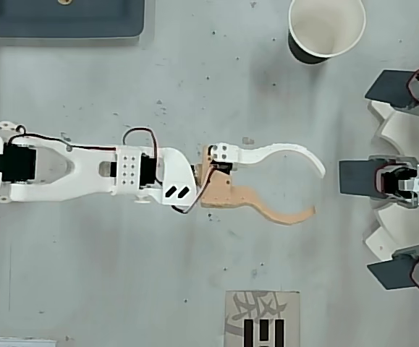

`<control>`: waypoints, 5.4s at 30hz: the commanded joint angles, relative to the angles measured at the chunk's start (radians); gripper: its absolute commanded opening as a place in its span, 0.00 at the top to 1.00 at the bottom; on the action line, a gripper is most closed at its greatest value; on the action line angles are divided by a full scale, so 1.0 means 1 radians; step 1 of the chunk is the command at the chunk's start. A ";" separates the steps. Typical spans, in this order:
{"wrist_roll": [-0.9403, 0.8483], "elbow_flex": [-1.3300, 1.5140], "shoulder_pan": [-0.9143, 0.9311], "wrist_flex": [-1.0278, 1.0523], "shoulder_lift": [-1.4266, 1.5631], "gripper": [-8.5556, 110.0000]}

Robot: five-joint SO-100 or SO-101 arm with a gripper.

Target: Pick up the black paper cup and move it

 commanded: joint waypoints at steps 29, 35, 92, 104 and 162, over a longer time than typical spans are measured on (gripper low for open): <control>0.028 0.012 0.018 0.023 0.052 0.79; 0.023 0.058 0.020 0.018 0.103 0.79; -0.015 0.934 -0.077 -0.178 0.838 0.72; -0.015 0.991 -0.146 -0.198 0.864 0.69; -0.014 -0.146 -0.436 -0.115 -0.137 0.53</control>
